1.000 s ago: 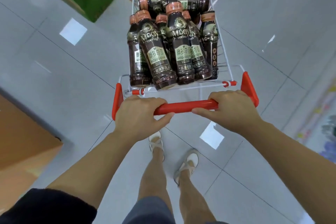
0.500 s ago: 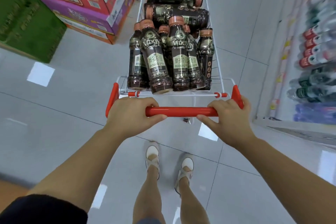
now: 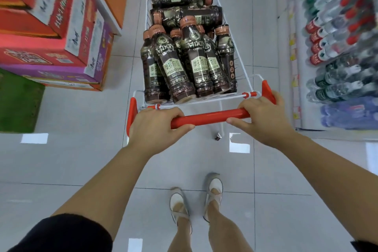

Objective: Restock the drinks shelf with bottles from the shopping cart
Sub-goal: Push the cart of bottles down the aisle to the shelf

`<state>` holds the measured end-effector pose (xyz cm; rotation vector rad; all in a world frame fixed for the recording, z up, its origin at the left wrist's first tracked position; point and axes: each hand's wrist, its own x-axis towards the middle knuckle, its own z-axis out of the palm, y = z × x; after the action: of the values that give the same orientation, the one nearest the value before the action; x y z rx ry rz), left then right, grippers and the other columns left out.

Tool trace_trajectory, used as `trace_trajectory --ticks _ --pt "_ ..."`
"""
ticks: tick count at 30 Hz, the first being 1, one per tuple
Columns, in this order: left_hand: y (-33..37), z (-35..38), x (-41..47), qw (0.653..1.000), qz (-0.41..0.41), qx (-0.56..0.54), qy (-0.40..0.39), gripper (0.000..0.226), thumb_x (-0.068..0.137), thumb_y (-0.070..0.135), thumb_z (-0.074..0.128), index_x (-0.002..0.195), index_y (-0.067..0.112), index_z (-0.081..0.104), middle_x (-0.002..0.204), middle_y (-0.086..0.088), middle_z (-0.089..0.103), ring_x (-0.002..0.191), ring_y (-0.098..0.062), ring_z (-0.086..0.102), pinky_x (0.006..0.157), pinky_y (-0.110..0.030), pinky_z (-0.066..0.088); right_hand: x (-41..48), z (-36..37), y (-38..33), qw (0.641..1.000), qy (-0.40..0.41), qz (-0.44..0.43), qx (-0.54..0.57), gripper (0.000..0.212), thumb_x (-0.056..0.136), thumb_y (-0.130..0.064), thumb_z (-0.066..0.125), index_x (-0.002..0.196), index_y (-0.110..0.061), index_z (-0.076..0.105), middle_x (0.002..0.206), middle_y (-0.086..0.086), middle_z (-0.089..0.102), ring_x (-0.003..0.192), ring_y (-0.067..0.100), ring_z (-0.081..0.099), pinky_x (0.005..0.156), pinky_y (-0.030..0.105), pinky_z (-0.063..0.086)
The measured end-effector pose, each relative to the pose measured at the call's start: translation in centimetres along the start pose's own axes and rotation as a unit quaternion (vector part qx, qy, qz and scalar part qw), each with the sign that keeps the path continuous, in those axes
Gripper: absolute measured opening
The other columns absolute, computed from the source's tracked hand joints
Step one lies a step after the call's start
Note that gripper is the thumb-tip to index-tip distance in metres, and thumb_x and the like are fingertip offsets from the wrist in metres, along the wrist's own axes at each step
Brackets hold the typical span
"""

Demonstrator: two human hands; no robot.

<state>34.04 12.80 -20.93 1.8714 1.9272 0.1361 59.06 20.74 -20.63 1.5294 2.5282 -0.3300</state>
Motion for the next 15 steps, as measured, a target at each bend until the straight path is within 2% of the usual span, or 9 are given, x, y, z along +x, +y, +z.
trace_trajectory --ticks 2,4,8,13,15 --pt "0.4 -0.2 2.6 1.000 0.009 0.009 0.001 0.037 0.081 0.067 0.045 0.091 0.036 0.062 0.056 0.013 0.048 0.063 -0.014 0.047 0.062 -0.027 0.033 1.8 -0.6 1.6 1.000 -0.001 0.002 -0.005 0.053 0.077 -0.073 0.034 0.082 -0.026 0.058 0.076 -0.011 0.053 0.089 0.016 0.055 0.110 0.042 0.009" --pt "0.6 -0.5 5.2 1.000 0.012 0.010 -0.003 0.037 0.081 0.069 0.044 0.092 0.038 0.061 0.058 0.013 0.052 0.068 -0.017 0.051 0.063 -0.028 0.035 3.6 -1.1 3.1 1.000 0.009 -0.002 -0.011 0.053 0.077 -0.075 0.028 0.077 -0.028 0.051 0.073 -0.012 0.049 0.085 0.015 0.054 0.110 0.042 0.012" --pt "1.6 -1.7 10.7 0.999 0.025 0.031 -0.009 0.037 0.081 0.069 0.043 0.094 0.039 0.061 0.056 0.013 0.050 0.068 -0.016 0.051 0.062 -0.027 0.034 7.6 -2.2 6.1 1.000 0.017 0.000 -0.012 0.054 0.079 -0.072 0.032 0.082 -0.025 0.058 0.073 -0.012 0.049 0.085 0.015 0.053 0.110 0.037 0.012" --pt "3.2 -3.2 17.7 0.998 0.046 0.035 0.000 0.039 0.081 0.069 0.043 0.090 0.037 0.062 0.059 0.011 0.055 0.068 -0.017 0.053 0.060 -0.027 0.030 12.7 -3.8 10.3 0.999 0.033 0.001 0.003 0.065 0.075 -0.077 0.020 0.086 -0.026 0.059 0.078 -0.013 0.053 0.086 0.017 0.055 0.095 0.033 0.026" --pt "3.5 -3.6 20.4 0.998 0.057 0.036 0.014 0.047 0.078 0.073 0.036 0.087 0.036 0.062 0.056 0.011 0.054 0.062 -0.015 0.048 0.058 -0.027 0.028 14.6 -4.6 11.6 1.000 0.017 0.003 0.009 0.065 0.076 -0.077 0.022 0.088 -0.025 0.059 0.081 -0.012 0.055 0.088 0.017 0.054 0.092 0.033 0.026"
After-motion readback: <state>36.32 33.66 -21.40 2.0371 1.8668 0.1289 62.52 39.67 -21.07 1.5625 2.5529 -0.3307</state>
